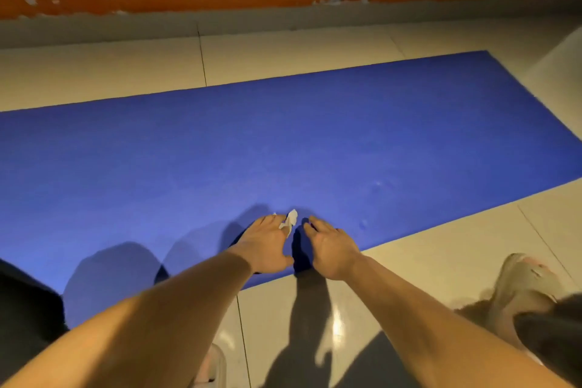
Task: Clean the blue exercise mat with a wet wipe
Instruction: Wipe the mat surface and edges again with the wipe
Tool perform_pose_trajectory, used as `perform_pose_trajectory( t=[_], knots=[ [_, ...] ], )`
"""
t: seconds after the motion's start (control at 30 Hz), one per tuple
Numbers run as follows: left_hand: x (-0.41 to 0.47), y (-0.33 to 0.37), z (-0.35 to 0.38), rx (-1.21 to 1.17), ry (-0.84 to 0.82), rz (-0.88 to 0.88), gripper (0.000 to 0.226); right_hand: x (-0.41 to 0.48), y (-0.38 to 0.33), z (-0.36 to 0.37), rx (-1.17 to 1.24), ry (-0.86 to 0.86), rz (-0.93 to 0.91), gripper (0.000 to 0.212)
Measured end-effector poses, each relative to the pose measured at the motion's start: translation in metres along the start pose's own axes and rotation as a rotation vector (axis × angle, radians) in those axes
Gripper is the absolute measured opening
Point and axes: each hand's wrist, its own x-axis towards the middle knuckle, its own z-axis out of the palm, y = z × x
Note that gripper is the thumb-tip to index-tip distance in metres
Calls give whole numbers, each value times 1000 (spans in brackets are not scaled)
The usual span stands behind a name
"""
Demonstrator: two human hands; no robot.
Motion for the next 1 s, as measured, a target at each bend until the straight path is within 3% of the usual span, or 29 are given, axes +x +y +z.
perform_pose_trajectory(
  t=[0.1, 0.17, 0.27, 0.37, 0.47, 0.57, 0.67, 0.8, 0.93, 1.0],
  knots=[
    [-6, -1, -21, 30, 155, -92, 34, 1, -20, -2, 16, 3, 4, 80],
    [-12, -2, -33, 31, 168, -236, 22, 8, -31, 0, 25, 25, -42, 82],
    [-21, -17, -31, 168, 6, -367, 32, 29, -48, 12, -9, 66, -130, 77],
    [-30, -28, -12, 277, -184, -406, 57, 37, -62, 37, -31, 46, -103, 82],
    [-29, -30, -2, 387, -176, -395, 62, 34, -61, 60, -8, 83, -93, 85],
    [-28, -27, 4, 329, -195, -415, 72, 32, -50, 70, -73, 126, -93, 81],
    [-26, -23, 4, 339, -219, -434, 74, 33, -23, 64, -96, 175, 38, 77],
    [-25, -19, 3, 288, -186, -463, 68, 30, 26, 50, -67, 329, 171, 57],
    [-35, -28, 13, 203, -118, -448, 93, 26, 48, 45, -79, 338, 261, 39],
    [-38, -34, 17, 185, -86, -427, 95, 33, 47, 41, 23, 360, 298, 31]
  ],
)
